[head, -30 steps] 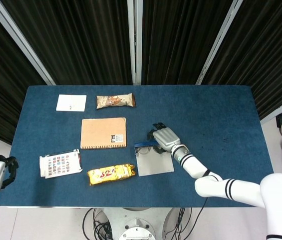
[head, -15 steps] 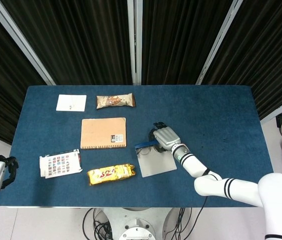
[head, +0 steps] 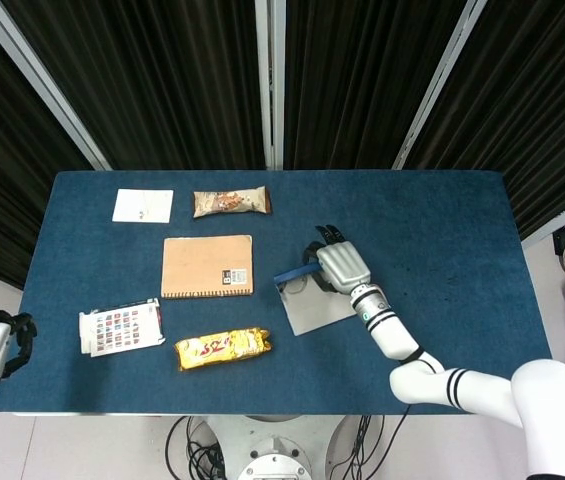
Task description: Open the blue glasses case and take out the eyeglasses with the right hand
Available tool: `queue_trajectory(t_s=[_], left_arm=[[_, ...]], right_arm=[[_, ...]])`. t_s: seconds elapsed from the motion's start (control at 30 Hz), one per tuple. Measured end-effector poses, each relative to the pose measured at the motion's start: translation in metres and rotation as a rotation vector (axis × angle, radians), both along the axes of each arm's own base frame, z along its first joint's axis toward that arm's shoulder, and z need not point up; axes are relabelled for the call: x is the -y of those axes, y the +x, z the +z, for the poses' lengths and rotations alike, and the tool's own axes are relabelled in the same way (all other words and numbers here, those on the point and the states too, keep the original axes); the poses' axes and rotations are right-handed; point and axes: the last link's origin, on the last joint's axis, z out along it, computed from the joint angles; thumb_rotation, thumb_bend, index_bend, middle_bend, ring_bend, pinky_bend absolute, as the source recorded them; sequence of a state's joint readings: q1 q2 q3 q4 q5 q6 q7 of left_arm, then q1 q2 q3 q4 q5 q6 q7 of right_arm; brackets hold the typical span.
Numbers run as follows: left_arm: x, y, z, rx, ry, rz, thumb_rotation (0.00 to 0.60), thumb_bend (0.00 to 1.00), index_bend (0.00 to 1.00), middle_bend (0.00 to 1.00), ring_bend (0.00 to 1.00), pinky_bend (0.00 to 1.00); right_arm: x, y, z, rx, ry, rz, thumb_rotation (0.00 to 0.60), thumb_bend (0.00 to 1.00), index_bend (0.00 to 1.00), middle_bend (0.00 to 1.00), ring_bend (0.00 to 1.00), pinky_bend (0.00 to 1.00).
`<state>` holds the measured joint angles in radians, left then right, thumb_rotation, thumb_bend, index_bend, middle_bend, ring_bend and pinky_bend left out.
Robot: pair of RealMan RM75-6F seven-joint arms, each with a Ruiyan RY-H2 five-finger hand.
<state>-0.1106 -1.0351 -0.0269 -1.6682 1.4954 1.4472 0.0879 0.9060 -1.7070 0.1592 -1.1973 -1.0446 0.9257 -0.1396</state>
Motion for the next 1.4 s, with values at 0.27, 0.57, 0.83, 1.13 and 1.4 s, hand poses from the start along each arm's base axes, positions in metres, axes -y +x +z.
queue_trajectory(t_s=[0.27,0.57,0.83,1.13,1.4], left_arm=[[0.000,0.000,0.000,-0.003,0.002,0.001,0.600,0.58,0.66,0.64,0.45,0.45],[0.000,0.000,0.000,-0.003,0.001,0.001,0.600,0.58,0.66,0.64,0.45,0.44],[0.000,0.000,0.000,-0.003,0.001,0.003,0.600,0.58,0.66,0.64,0.45,0.44],[0.000,0.000,0.000,-0.004,0.000,0.002,0.600,0.58,0.66,0.64,0.45,0.44],[0.000,0.000,0.000,-0.005,0.001,0.001,0.600,0.58,0.66,0.64,0.45,0.44]], right_arm=[[0.008,-0.028,-0.006,0.072,-0.129,-0.013,0.600,0.44,0.64,0.32,0.00,0.00],[0.021,-0.031,-0.011,0.046,-0.189,0.008,0.600,0.39,0.61,0.30,0.00,0.00],[0.033,-0.027,-0.020,-0.062,-0.091,-0.043,0.600,0.32,0.10,0.13,0.00,0.00],[0.008,-0.013,0.001,0.015,-0.030,0.003,0.600,0.32,0.19,0.20,0.00,0.00],[-0.035,-0.048,0.022,-0.032,0.033,0.024,0.600,0.34,0.35,0.25,0.00,0.00]])
